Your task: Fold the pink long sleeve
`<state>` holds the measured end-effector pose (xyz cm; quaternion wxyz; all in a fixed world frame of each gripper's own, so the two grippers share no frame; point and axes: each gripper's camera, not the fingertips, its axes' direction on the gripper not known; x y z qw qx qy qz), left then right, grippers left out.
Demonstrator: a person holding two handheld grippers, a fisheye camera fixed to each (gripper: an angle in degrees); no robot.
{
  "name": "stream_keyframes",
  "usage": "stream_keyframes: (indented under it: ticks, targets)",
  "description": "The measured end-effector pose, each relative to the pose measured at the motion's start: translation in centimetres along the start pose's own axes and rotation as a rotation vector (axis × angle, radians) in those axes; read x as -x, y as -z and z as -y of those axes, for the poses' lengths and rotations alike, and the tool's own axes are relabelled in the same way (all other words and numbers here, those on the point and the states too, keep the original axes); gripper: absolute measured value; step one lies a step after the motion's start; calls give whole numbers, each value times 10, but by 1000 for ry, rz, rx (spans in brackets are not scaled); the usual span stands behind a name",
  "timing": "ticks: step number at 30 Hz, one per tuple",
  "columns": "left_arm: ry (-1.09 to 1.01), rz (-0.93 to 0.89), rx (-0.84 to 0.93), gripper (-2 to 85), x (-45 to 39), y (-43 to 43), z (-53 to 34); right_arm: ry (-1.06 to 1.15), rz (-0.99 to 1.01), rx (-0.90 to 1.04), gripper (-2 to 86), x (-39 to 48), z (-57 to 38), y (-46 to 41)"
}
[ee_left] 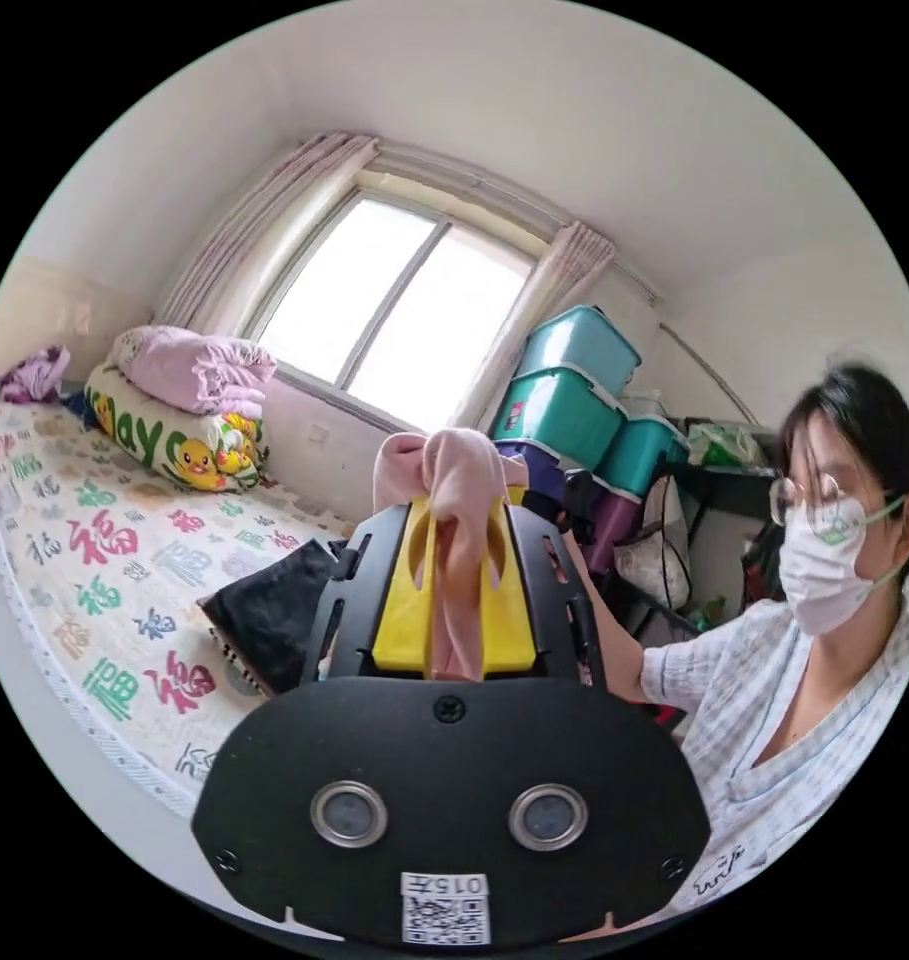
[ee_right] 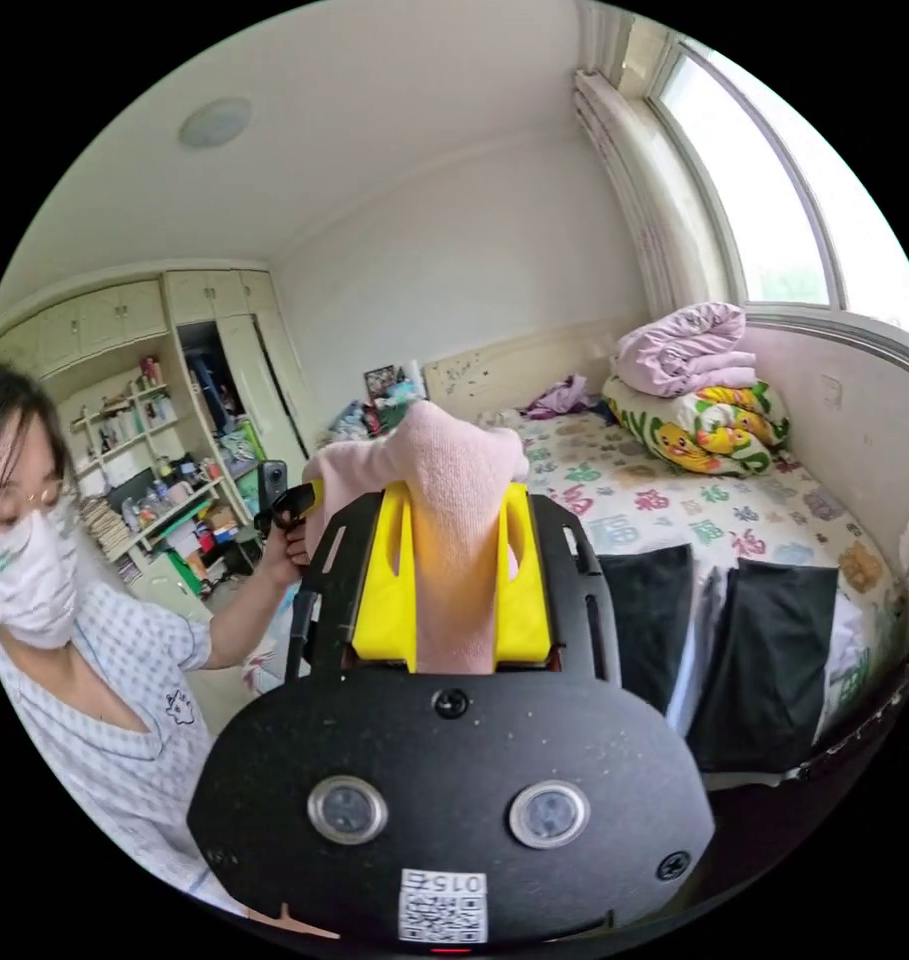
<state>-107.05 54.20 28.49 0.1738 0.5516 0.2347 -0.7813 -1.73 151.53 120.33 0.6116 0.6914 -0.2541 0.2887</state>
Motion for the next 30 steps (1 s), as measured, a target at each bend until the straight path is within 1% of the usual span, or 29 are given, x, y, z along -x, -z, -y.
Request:
stream_keyframes:
  ticks: [2,3,4,5,6,7,8,9,10,11,13,14,15,17,18,19,21,23,26,29,30]
  targets:
    - [69,64,15,69,36,-46,19,-17,-128,76,136,-42,19,-31]
    - [134,122,31,73,63,-80,29,-73,-228,149,137,-80,30,-62]
    - [161,226,77,74,91,-115,35,-172,-288,207,134,-122,36,-90]
    - [176,298,112,73,104,-131,35,-214,-325,231,131,-140,35,-101]
    - [245,457,201,70,128,-158,31,-296,-400,261,123,-172,28,-117]
    - [317,569,279,66,144,-178,21,-365,-416,236,119,-194,14,-121]
    - [320,590,302,66,145,-185,17,-391,-395,206,117,-202,5,-121]
    - [241,580,321,65,135,-198,11,-420,-333,147,115,-215,-17,-119]
    - [131,563,345,66,116,-210,5,-430,-307,131,114,-226,-43,-119]
    - [79,553,367,66,106,-217,2,-432,-314,139,115,-232,-57,-120]
    - [-93,474,466,68,70,-251,-11,-481,-432,229,131,-256,-113,-122]
    - [-119,454,487,69,63,-260,-15,-518,-468,244,136,-264,-129,-120]
    - [-154,411,529,70,53,-278,-21,-603,-503,252,147,-278,-159,-115]
    - [-205,357,608,72,43,-305,-31,-741,-508,215,155,-295,-204,-103]
    - [-209,381,660,74,43,-323,-38,-833,-505,178,150,-303,-232,-97]
    - [-201,406,640,73,45,-329,-43,-883,-472,144,146,-307,-253,-95]
    - [-143,400,594,71,52,-330,-43,-899,-414,98,142,-307,-271,-98]
    - [-90,391,585,69,57,-330,-39,-888,-418,98,149,-304,-273,-106]
    - [-44,382,607,59,62,-328,-32,-827,-461,212,172,-299,-256,-132]
    - [27,359,654,32,71,-324,-32,-703,-567,417,154,-290,-239,-172]
    - [52,340,672,23,74,-320,-35,-645,-653,517,139,-287,-235,-191]
